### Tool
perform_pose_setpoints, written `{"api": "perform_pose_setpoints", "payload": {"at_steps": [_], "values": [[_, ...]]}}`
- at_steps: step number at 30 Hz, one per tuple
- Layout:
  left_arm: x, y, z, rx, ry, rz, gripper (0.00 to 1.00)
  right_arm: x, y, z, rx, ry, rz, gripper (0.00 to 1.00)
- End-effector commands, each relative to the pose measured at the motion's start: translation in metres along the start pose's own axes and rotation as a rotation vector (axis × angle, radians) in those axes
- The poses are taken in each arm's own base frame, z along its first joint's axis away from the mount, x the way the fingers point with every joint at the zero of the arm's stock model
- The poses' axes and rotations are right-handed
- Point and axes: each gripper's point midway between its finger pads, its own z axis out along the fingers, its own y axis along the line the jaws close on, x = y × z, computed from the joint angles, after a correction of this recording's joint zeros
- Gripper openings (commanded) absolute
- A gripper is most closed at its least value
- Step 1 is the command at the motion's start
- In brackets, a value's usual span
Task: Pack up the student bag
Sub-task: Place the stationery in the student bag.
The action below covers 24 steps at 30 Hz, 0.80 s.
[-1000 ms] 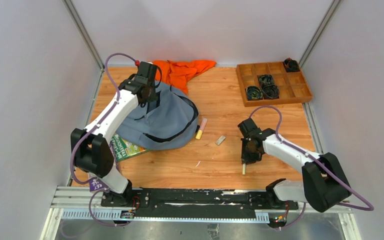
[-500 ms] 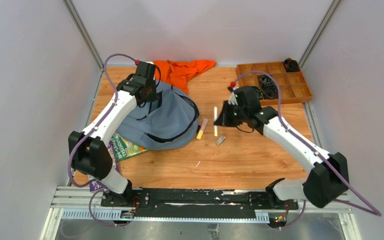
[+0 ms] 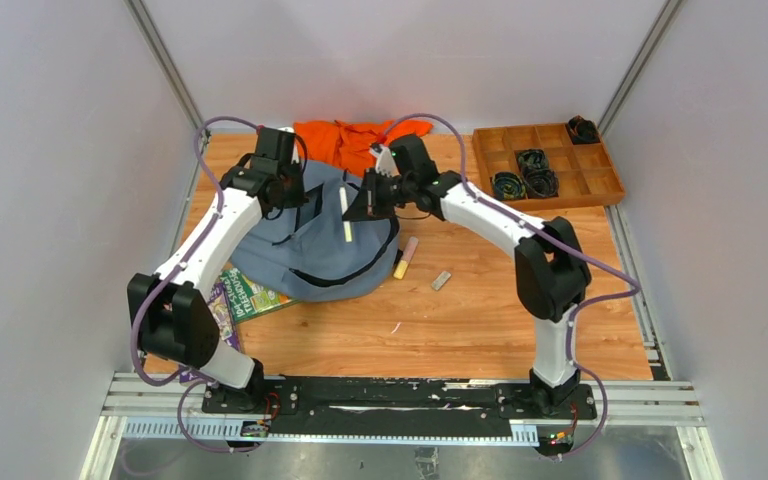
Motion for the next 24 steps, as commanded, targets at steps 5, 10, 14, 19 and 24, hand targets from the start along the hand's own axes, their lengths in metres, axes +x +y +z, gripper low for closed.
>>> {"api": "perform_pose_setpoints", "payload": {"at_steps": [5, 10, 14, 19, 24], "values": [[-0.006, -0.006, -0.012, 0.118, -0.078, -0.085, 0.00, 0.015, 0.051, 0.043, -0.170, 0.160, 0.041, 0.00], [-0.004, -0.013, -0.011, 0.201, -0.063, -0.125, 0.00, 0.023, 0.036, 0.066, -0.136, 0.203, 0.095, 0.00], [-0.003, -0.015, -0.010, 0.229, -0.064, -0.149, 0.00, 0.024, 0.034, 0.076, -0.142, 0.221, 0.119, 0.00], [-0.001, -0.019, -0.010, 0.262, -0.063, -0.162, 0.00, 0.006, 0.033, 0.089, -0.144, 0.190, 0.127, 0.00], [0.001, -0.024, -0.014, 0.303, -0.075, -0.165, 0.00, -0.014, 0.017, 0.105, -0.102, 0.142, 0.163, 0.00]]}}
